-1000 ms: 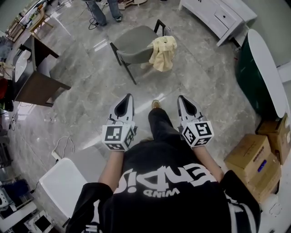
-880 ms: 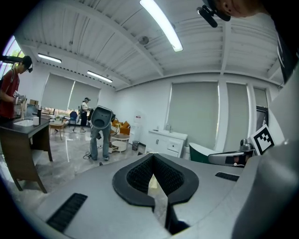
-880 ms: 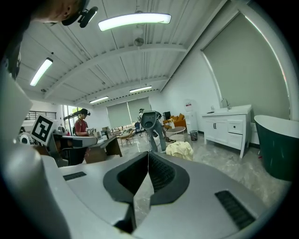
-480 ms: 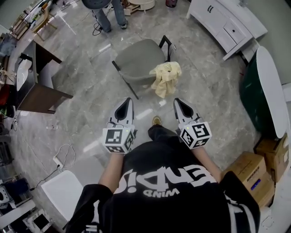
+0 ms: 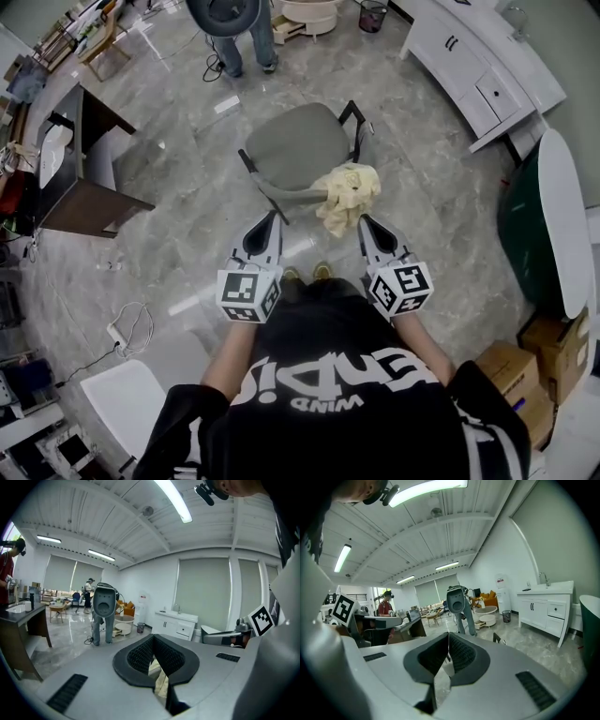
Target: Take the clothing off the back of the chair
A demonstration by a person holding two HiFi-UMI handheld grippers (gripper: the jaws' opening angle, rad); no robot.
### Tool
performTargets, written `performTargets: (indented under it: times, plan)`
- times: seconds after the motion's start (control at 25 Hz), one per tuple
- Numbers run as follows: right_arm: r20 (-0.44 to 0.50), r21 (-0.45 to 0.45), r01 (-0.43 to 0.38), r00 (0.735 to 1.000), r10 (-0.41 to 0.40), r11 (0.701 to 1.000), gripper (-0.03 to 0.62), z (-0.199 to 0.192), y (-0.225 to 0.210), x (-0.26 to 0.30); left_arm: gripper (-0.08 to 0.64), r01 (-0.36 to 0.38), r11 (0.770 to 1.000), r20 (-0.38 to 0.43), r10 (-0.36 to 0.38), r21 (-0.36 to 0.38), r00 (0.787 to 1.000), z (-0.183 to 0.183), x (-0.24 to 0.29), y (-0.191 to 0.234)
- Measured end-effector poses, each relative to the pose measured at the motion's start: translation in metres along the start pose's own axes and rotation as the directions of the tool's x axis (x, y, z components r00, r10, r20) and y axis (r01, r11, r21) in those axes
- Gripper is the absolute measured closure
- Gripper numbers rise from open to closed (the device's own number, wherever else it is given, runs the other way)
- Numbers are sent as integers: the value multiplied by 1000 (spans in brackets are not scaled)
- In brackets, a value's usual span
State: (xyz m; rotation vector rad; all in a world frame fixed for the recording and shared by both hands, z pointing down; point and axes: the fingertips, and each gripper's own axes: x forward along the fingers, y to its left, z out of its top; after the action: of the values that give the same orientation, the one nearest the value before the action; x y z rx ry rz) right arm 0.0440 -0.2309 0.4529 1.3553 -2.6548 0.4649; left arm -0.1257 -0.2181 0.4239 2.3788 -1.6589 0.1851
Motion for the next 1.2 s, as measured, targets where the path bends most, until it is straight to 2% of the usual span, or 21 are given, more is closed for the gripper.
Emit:
performTargets:
  times: [0.24, 0.52, 0.56, 0.64, 0.84, 1.0, 1.2]
  plan:
    - [2, -1, 18, 1000, -18, 1000, 578, 3, 3, 13, 545, 42, 999, -9, -42, 7, 999, 5, 13, 12]
    - [-2, -49, 8, 1000, -8, 999, 577, 1, 7, 23, 545, 83, 997, 0, -83, 7, 997, 6, 24, 16]
    - [-5, -44, 12, 1000, -12, 999, 563, 0, 6, 24, 545, 88, 996, -3, -88, 5, 996, 5, 25, 16]
    - [-18, -36, 12, 1000, -12, 999, 448, -2, 7, 26, 545, 96, 995, -4, -96, 2, 995, 6, 26, 17]
    - [-41, -36, 28, 999, -29, 999, 314, -11, 9, 33, 545, 112, 994, -12, -112, -1, 994, 3, 26, 20]
    - [-65, 20, 58, 996, -57, 998, 293, -20, 2, 37, 545, 130, 991, -13, -130, 2, 991, 3, 27, 20]
    - [-129, 45, 103, 987, -96, 994, 291, -42, -21, 48, 545, 138, 990, -20, -138, -2, 990, 1, 32, 20]
